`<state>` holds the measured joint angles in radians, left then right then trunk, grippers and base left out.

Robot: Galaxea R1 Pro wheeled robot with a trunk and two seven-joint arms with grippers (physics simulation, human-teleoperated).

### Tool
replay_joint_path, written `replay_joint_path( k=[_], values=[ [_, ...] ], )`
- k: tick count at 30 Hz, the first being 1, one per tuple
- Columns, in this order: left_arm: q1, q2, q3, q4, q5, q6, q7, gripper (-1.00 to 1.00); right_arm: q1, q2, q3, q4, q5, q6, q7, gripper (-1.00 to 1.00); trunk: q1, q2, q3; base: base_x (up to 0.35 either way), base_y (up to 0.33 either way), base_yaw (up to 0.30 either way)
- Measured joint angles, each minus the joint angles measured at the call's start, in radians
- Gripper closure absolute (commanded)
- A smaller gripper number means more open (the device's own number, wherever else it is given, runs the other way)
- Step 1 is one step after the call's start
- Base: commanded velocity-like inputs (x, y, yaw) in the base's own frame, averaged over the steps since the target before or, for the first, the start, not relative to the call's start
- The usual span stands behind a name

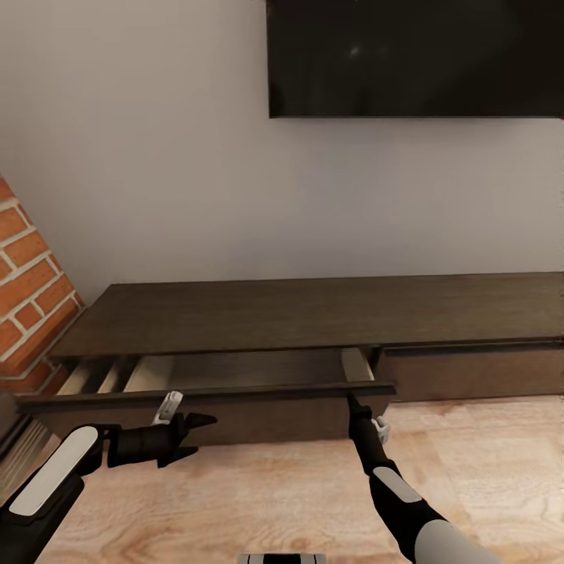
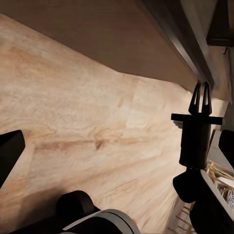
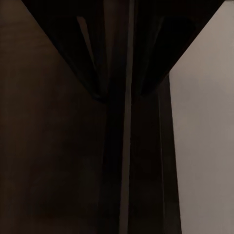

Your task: Place each of the two pumpkins and all three candles from the living room inside a cabinet in the living room (use any cabinet), then make sure every cabinet is closed, and position the cauldron so it is next to a table in the living room.

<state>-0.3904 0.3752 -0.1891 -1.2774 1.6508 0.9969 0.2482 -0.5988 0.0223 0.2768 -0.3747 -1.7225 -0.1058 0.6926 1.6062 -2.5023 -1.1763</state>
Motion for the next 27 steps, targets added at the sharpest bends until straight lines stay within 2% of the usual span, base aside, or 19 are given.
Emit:
replay_joint_path(
  k=[6, 27],
  values=[
    [0.000, 0.000, -0.001, 0.000, 0.000, 0.000, 0.000, -1.00, 0.000, -0.001, -0.003, 0.000, -0.002, 0.000, 0.000, 1.00, 0.000, 0.000, 0.000, -0.242, 0.000, 0.000],
    [0.000, 0.001, -0.004, 0.000, 0.000, 0.000, 0.000, -1.00, 0.000, -0.001, -0.007, 0.000, -0.005, 0.001, 0.001, 1.00, 0.000, 0.000, 0.000, -0.118, 0.000, 0.000]
  ],
)
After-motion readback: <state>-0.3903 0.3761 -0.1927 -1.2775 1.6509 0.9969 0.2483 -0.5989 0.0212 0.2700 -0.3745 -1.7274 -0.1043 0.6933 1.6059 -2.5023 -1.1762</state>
